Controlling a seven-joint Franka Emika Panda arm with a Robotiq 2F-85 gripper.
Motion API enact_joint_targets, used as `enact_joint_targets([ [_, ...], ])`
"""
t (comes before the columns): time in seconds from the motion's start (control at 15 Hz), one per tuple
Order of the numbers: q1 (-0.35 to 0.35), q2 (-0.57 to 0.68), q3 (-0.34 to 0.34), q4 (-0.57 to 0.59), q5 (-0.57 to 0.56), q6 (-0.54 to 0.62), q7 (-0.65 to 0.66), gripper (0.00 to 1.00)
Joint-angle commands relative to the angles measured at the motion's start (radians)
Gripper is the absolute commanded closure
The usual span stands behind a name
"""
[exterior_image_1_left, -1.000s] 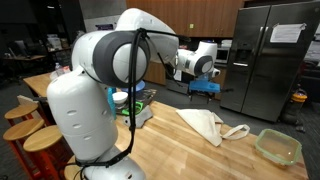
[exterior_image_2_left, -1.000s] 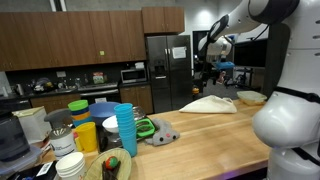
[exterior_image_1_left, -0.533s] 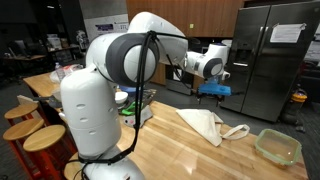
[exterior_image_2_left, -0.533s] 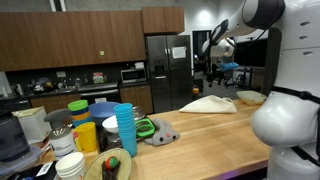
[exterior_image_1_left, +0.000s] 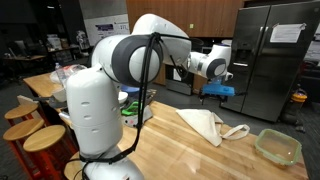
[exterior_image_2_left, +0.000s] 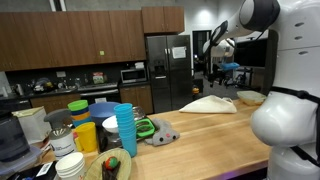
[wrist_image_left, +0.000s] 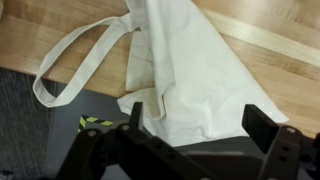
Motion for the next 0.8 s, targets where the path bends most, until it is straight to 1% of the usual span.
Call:
enact_joint_targets([
  [0.0,-0.013,0.000,0.013,0.002,-0.001,-0.003,0.001,0.00],
  [0.67,-0.016,0.107,0.038,0.051,-0.009,-0.010,0.017,0.00],
  [0.73,-0.020,0.106,0.046,0.039,-0.005,-0.001,0.010,0.00],
])
